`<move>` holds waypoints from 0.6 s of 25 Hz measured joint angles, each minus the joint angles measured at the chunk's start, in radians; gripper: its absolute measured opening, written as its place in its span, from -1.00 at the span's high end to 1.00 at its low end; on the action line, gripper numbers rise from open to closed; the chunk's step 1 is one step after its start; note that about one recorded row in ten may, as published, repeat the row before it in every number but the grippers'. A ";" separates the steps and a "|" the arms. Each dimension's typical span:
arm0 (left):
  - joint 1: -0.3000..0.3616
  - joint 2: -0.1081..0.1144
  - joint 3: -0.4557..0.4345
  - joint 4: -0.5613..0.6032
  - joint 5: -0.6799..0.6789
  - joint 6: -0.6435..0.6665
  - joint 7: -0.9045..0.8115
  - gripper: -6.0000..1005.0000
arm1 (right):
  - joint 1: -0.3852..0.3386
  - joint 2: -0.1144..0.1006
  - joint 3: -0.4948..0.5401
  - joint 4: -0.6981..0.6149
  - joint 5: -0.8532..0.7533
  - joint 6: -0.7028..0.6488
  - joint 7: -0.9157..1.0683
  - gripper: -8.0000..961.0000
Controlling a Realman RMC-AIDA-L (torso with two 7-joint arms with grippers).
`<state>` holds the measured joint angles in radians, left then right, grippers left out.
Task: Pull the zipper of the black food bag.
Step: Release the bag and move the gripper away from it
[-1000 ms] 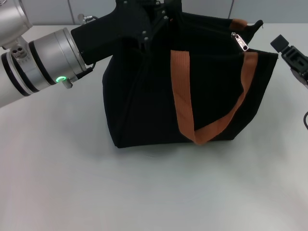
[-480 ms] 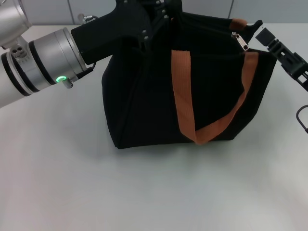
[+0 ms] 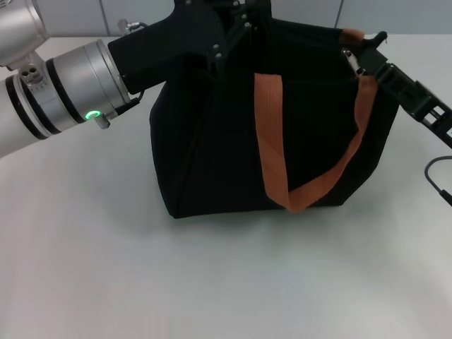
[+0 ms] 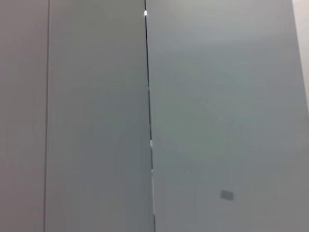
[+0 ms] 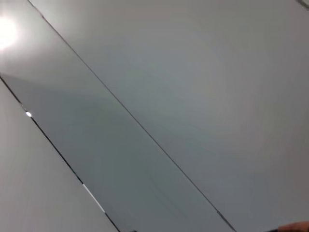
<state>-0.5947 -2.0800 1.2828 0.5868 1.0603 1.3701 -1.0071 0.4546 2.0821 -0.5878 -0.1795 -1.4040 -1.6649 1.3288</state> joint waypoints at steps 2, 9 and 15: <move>0.004 0.000 0.000 -0.001 -0.002 -0.013 0.005 0.91 | -0.008 0.000 0.004 0.000 0.004 -0.023 -0.011 -0.13; 0.040 0.001 -0.003 0.002 -0.054 -0.065 0.011 0.91 | -0.016 0.001 0.012 0.000 0.007 -0.046 -0.018 -0.13; 0.141 0.006 -0.009 0.114 -0.164 -0.037 0.011 0.68 | -0.010 0.001 0.013 0.000 0.007 -0.059 -0.022 -0.13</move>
<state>-0.4541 -2.0738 1.2742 0.7012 0.8966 1.3331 -0.9965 0.4449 2.0832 -0.5752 -0.1795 -1.3966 -1.7235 1.3063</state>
